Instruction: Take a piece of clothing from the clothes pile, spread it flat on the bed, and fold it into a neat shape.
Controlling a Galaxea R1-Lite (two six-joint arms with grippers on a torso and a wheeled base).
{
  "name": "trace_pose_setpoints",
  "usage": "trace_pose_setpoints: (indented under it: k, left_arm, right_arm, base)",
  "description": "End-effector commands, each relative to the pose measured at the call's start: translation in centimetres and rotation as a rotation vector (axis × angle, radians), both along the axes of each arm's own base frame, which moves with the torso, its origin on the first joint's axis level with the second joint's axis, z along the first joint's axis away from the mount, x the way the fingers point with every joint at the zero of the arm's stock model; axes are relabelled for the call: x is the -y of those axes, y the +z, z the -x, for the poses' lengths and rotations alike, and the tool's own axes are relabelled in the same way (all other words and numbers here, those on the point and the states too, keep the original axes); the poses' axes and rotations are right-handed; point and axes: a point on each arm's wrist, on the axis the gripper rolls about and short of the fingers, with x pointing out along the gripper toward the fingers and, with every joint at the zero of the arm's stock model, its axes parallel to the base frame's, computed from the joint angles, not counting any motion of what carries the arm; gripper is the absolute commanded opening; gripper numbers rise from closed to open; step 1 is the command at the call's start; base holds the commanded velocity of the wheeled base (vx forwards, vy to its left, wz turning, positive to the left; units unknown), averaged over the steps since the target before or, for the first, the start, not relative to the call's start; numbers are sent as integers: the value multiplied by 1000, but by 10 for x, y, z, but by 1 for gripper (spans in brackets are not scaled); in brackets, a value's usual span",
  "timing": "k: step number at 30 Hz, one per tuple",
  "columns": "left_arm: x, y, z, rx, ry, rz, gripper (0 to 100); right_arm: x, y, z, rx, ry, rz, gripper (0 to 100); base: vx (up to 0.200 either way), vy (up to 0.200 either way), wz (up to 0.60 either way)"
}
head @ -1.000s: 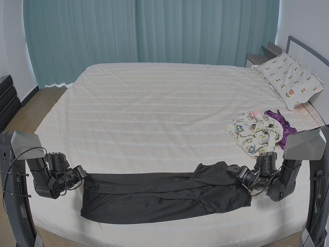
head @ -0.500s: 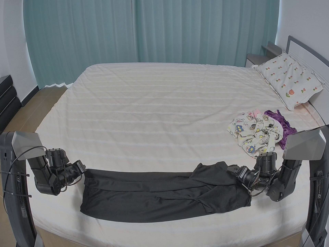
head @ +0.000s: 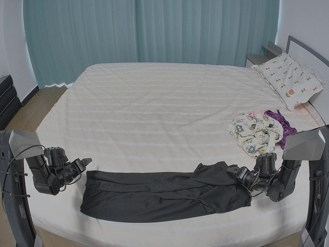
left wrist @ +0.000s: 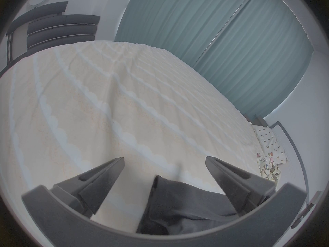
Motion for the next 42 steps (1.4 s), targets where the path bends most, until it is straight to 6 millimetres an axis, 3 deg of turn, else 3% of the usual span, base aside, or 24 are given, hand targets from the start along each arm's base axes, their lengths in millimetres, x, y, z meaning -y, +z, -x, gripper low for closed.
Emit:
trace_pose_setpoints:
  k: [1,4,10,15,19,26,34,42]
  left_arm:
    - [19,28,7,50,-47,-3,100]
    - [32,36,7,69,-50,-22,100]
    - [62,34,5,63,-43,-31,100]
    - [73,24,11,20,-30,-60,100]
    - [80,14,27,-42,-31,-84,100]
    - [89,5,62,-156,-51,-60,100]
    - [85,0,84,-236,-57,-75,100]
    - [78,3,91,-238,-64,-113,100]
  right_arm:
    - [0,-1,0,-3,1,0,100]
    - [0,-1,0,-3,1,0,100]
    - [0,0,0,0,1,0,100]
    - [0,1,0,4,2,0,100]
    - [0,1,0,4,0,0,100]
    - [0,1,0,4,0,0,100]
    - [0,2,0,5,2,0,100]
    - [0,2,0,5,2,0,100]
  base:
    - [0,0,0]
    - [0,0,0]
    - [0,0,0]
    - [0,0,0]
    - [0,0,0]
    - [0,0,0]
    - [0,0,0]
    - [0,0,0]
